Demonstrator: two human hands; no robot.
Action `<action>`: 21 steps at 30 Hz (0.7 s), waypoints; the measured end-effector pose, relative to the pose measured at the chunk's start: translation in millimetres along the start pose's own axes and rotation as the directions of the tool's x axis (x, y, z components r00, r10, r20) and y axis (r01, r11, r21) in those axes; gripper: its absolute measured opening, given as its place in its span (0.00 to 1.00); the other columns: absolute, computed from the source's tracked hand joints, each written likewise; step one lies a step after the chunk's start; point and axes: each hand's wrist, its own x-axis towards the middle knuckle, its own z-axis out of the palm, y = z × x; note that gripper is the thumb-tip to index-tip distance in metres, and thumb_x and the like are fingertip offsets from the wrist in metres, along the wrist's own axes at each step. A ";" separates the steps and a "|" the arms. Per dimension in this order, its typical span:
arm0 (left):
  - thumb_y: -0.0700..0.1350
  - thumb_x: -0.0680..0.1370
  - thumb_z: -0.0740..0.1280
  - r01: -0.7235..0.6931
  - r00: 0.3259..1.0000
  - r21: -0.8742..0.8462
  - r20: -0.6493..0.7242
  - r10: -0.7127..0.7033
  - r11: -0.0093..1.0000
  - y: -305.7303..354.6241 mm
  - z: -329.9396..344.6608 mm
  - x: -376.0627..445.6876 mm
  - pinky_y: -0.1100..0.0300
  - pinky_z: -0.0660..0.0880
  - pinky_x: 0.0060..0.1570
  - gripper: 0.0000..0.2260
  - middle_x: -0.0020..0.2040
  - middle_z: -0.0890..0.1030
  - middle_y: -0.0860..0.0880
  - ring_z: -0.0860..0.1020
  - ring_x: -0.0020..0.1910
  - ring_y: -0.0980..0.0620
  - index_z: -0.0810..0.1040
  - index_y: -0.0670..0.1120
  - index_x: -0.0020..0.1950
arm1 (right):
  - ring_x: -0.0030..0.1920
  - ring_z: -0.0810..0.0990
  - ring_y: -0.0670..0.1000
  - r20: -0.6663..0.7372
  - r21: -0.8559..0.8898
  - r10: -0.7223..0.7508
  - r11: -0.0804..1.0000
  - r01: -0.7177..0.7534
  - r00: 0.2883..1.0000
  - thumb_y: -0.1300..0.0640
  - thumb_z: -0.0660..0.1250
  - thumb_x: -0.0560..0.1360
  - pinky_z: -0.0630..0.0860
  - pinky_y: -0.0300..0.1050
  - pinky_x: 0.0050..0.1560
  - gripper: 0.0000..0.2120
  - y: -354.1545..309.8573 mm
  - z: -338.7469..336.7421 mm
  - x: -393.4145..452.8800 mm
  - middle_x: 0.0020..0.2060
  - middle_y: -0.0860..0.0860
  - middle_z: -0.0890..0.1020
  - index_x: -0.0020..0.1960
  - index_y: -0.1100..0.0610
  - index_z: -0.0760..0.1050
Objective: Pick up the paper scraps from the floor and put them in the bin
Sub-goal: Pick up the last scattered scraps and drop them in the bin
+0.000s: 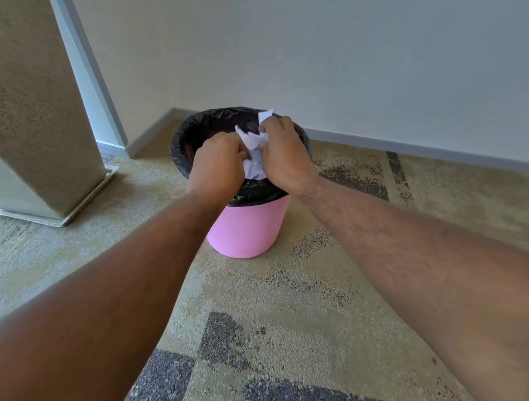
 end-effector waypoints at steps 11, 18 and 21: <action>0.30 0.73 0.60 0.300 0.935 0.040 -0.209 -0.285 0.953 -35.9 -15.8 1.9 0.43 0.70 0.65 0.18 0.64 0.76 0.38 0.71 0.66 0.38 0.77 0.37 0.61 | 0.64 0.73 0.58 0.019 0.042 0.321 0.946 -0.321 0.947 0.57 0.63 0.80 0.70 0.52 0.64 0.19 28.0 -20.5 -9.9 0.67 0.60 0.71 0.70 0.62 0.70; 0.33 0.71 0.58 0.548 0.835 -0.045 -0.027 -0.549 0.835 -32.4 -22.3 -5.5 0.41 0.78 0.55 0.14 0.55 0.78 0.35 0.77 0.51 0.36 0.75 0.36 0.54 | 0.45 0.71 0.56 0.035 0.090 0.450 0.888 -0.451 0.893 0.66 0.59 0.77 0.66 0.43 0.40 0.07 21.0 -16.9 -23.3 0.51 0.59 0.75 0.52 0.63 0.74; 0.31 0.73 0.57 0.557 0.830 -0.031 0.005 -0.558 0.830 -20.8 -28.4 -17.8 0.46 0.71 0.62 0.15 0.60 0.72 0.35 0.71 0.60 0.37 0.72 0.35 0.59 | 0.37 0.64 0.53 0.002 0.059 0.451 0.891 -0.450 0.893 0.69 0.60 0.74 0.60 0.42 0.36 0.10 13.8 -23.3 -39.4 0.46 0.56 0.68 0.39 0.59 0.63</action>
